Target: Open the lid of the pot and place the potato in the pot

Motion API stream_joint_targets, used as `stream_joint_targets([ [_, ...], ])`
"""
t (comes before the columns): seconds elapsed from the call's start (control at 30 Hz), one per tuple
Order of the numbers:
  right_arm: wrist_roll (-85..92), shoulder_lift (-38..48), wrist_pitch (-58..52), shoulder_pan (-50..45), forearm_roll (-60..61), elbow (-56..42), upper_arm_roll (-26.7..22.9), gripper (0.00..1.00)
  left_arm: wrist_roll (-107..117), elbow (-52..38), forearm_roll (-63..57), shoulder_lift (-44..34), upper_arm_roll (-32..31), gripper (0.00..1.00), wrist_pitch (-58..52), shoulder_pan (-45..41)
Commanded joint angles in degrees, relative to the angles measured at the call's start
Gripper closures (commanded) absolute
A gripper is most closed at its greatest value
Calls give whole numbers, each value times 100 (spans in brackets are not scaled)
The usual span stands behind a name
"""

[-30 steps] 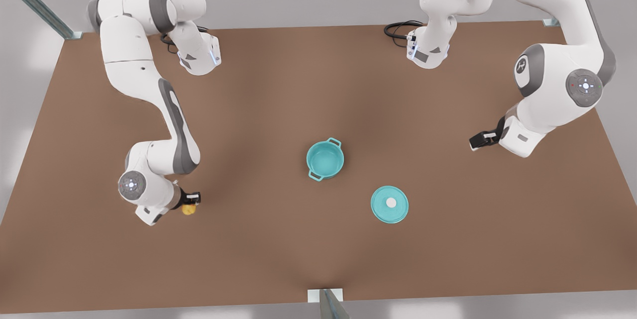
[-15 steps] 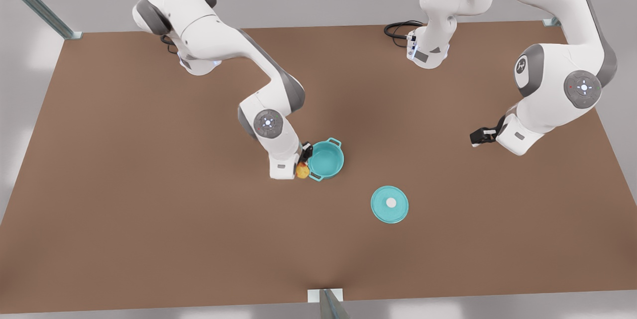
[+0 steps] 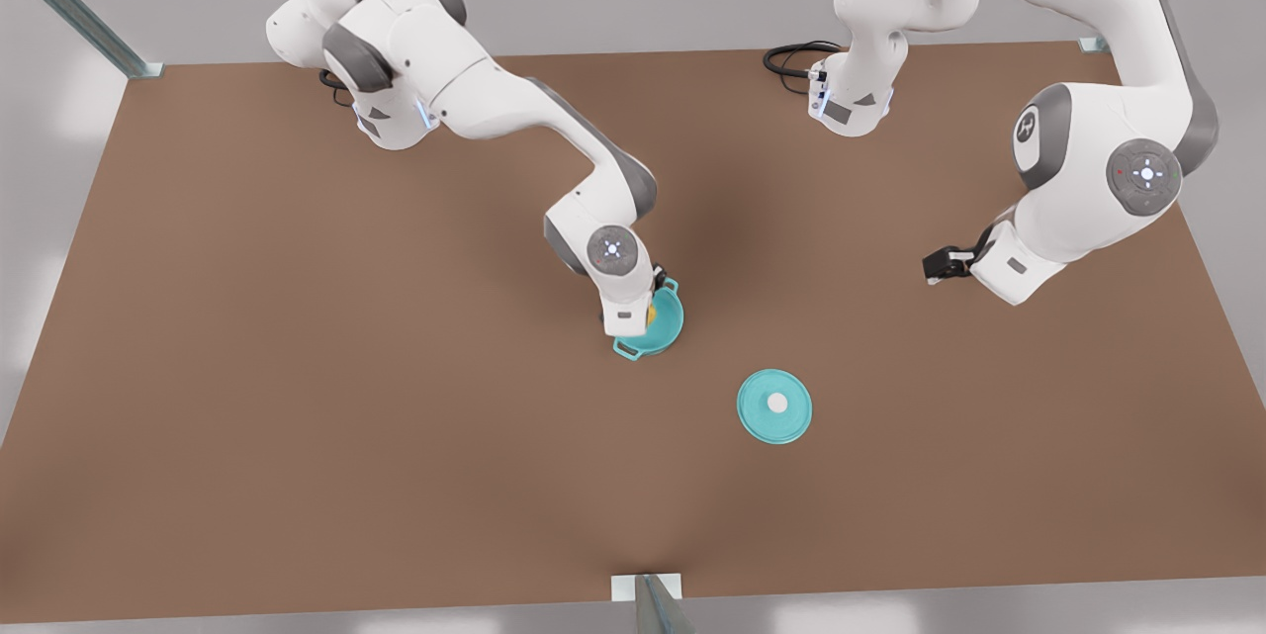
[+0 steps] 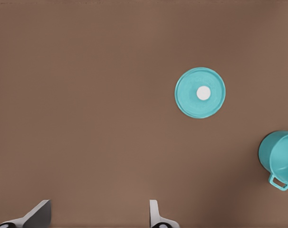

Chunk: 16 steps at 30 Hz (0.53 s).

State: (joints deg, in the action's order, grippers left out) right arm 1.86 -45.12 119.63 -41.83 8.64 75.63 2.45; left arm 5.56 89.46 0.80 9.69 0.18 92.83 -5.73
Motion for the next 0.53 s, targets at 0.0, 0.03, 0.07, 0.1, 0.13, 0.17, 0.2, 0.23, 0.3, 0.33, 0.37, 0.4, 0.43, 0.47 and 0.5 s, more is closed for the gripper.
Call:
stream_joint_targets([
  [0.0, -582, -49, -1, 8, -82, 31, 1, 59, -151, -17, -106, 25, -9, 0, 33, -7],
  [0.03, -608, -58, -1, -1, -82, 31, 1, 59, -143, -166, -133, 103, -26, 0, 42, -78],
  [0.07, -652, -93, -1, -1, -82, 22, 1, 58, -169, -359, -150, 218, -26, 0, 33, -139],
  [0.1, -687, -93, -1, -1, -82, 13, 1, 37, -169, -359, -106, 227, -26, 0, 24, -139],
  [0.13, -722, -85, 148, -1, -82, 22, 1, 0, -160, -359, -89, 236, -26, 0, 33, -139],
  [0.17, -749, -85, 158, -1, -82, 22, 1, 0, -151, -368, -89, 244, -26, 0, 33, -139],
  [0.2, -758, -85, 158, -1, -82, 13, 1, 0, -151, -368, -89, 253, -26, 0, 33, -139],
  [0.23, -766, -76, 158, -1, -82, 13, -8, 0, -151, -368, -80, 253, -26, 0, 33, -139],
  [0.3, -845, 653, -403, 297, -73, 4, -456, 0, -151, -368, -97, 262, -26, 0, 33, -139],
  [0.33, -766, 1154, -1186, 974, -143, -22, -632, 0, -151, -368, -97, 271, -26, 0, 33, -139],
  [0.37, -56, 1365, -1618, 1765, -170, -22, -833, 0, -151, -368, -97, 271, -26, 0, 33, -139],
  [0.4, 876, 1383, -1653, 2134, -179, -40, -1465, 0, -151, -368, -89, 271, -26, 0, 33, -139],
  [0.43, 1466, 1436, -2039, 2574, -161, -40, -1836, 0, -143, -368, -89, 271, -26, 0, 33, -139],
  [0.47, 1431, 1489, -2330, 2864, -109, -5, -1801, 0, -143, -368, -80, 280, -26, 0, 33, -139],
  [0.5, 1449, 1506, -2742, 3005, -109, 66, -1809, 0, -134, -368, -80, 280, -26, 0, 42, -139],
])
